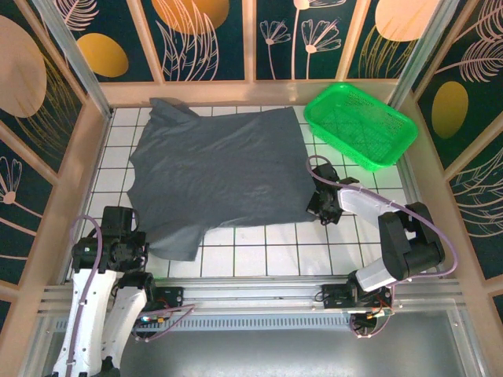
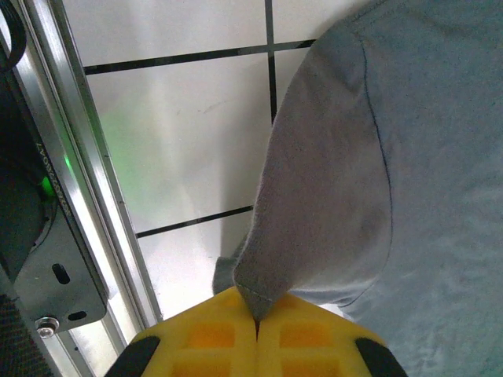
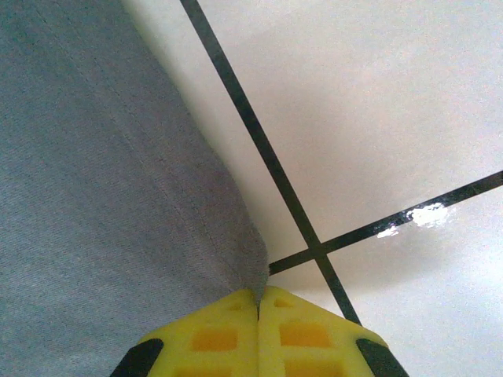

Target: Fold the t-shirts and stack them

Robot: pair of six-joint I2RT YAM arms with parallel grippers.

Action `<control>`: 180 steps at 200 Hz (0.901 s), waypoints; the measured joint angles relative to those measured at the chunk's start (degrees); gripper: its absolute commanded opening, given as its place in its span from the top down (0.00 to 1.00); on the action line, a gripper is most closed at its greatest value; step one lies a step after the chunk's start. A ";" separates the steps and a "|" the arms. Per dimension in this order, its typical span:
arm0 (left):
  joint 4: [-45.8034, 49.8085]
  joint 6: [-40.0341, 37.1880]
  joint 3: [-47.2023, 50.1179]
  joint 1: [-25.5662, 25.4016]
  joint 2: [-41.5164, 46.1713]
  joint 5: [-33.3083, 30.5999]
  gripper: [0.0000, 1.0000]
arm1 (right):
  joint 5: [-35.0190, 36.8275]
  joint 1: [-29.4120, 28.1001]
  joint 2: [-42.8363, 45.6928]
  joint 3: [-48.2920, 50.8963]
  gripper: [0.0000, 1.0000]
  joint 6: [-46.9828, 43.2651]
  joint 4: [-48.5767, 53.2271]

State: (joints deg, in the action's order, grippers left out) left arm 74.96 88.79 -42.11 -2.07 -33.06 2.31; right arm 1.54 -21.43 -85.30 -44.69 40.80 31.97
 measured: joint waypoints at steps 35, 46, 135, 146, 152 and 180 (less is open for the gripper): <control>-6.16 -2.91 0.00 0.00 -3.98 0.66 1.00 | -0.31 -0.09 0.50 -0.26 1.00 0.00 0.04; -10.56 -4.66 -0.04 0.00 -6.64 1.55 1.00 | -0.76 -0.11 0.63 -0.98 1.00 0.00 0.15; -35.26 -17.88 -10.64 0.00 -26.97 1.64 1.00 | -4.48 1.05 -5.62 -15.52 1.00 0.26 1.57; -37.16 -19.04 -11.69 0.00 -28.87 1.42 1.00 | -4.59 1.36 -7.17 -17.73 1.00 0.31 1.77; -37.51 -19.58 -12.33 0.00 -29.79 1.18 1.00 | -4.59 1.51 -8.07 -18.97 1.00 0.37 1.90; -39.45 -22.14 -16.13 0.00 -33.73 -0.72 1.00 | -4.61 2.23 -12.17 -24.24 1.00 0.74 2.08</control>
State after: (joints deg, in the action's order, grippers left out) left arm 35.51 66.65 -58.24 -2.07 -66.78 1.58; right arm -3.07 -19.20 -97.47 -68.93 41.54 34.04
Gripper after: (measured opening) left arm 0.061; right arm 0.053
